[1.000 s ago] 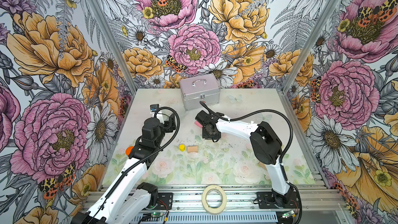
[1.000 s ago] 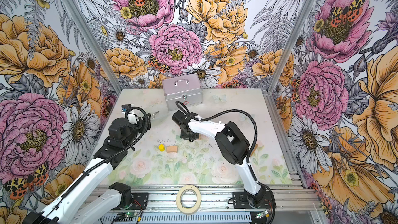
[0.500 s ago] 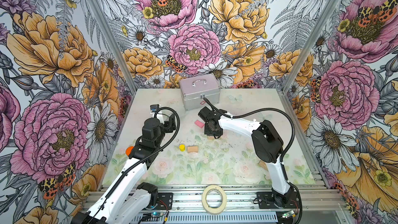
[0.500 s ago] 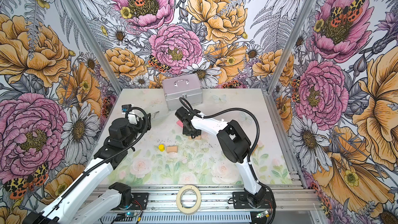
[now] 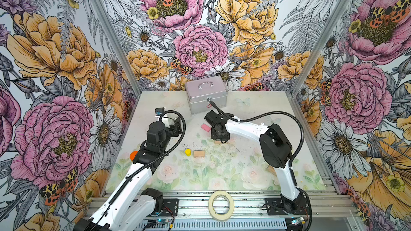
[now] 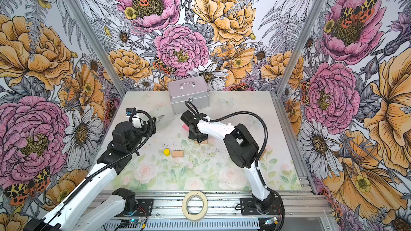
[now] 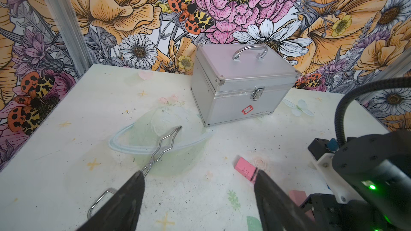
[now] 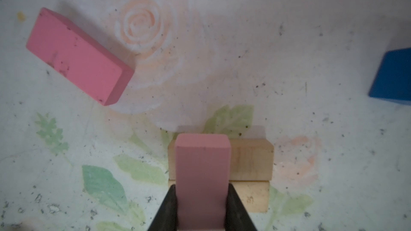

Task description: Build the wood block tower

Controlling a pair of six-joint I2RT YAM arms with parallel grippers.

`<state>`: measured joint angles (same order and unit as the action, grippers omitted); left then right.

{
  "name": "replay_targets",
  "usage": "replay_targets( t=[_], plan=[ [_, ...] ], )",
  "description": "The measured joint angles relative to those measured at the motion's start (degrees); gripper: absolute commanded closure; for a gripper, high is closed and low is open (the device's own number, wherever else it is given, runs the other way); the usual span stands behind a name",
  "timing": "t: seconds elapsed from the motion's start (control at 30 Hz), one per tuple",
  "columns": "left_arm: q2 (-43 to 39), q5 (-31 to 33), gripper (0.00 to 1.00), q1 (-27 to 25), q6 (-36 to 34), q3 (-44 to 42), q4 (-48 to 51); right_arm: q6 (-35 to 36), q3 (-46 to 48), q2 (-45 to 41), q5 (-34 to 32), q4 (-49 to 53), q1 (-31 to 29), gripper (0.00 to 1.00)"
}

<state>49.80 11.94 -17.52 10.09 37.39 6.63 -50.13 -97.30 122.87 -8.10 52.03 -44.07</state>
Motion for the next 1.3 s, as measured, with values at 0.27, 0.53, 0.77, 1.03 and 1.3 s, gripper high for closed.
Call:
replay_targets(
  t=[0.27, 0.53, 0.77, 1.03, 1.3],
  plan=[
    [0.0, 0.0, 0.21, 0.0, 0.0, 0.0, 0.0, 0.0, 0.0, 0.0, 0.0, 0.0, -0.4, 1.0],
    [0.0, 0.0, 0.21, 0.0, 0.0, 0.0, 0.0, 0.0, 0.0, 0.4, 0.0, 0.0, -0.6, 1.0],
    [0.0, 0.0, 0.21, 0.0, 0.0, 0.0, 0.0, 0.0, 0.0, 0.7, 0.0, 0.0, -0.6, 1.0],
    [0.0, 0.0, 0.21, 0.0, 0.0, 0.0, 0.0, 0.0, 0.0, 0.7, 0.3, 0.0, -0.6, 1.0],
    [0.0, 0.0, 0.21, 0.0, 0.0, 0.0, 0.0, 0.0, 0.0, 0.7, 0.4, 0.0, -0.6, 0.91]
  ],
)
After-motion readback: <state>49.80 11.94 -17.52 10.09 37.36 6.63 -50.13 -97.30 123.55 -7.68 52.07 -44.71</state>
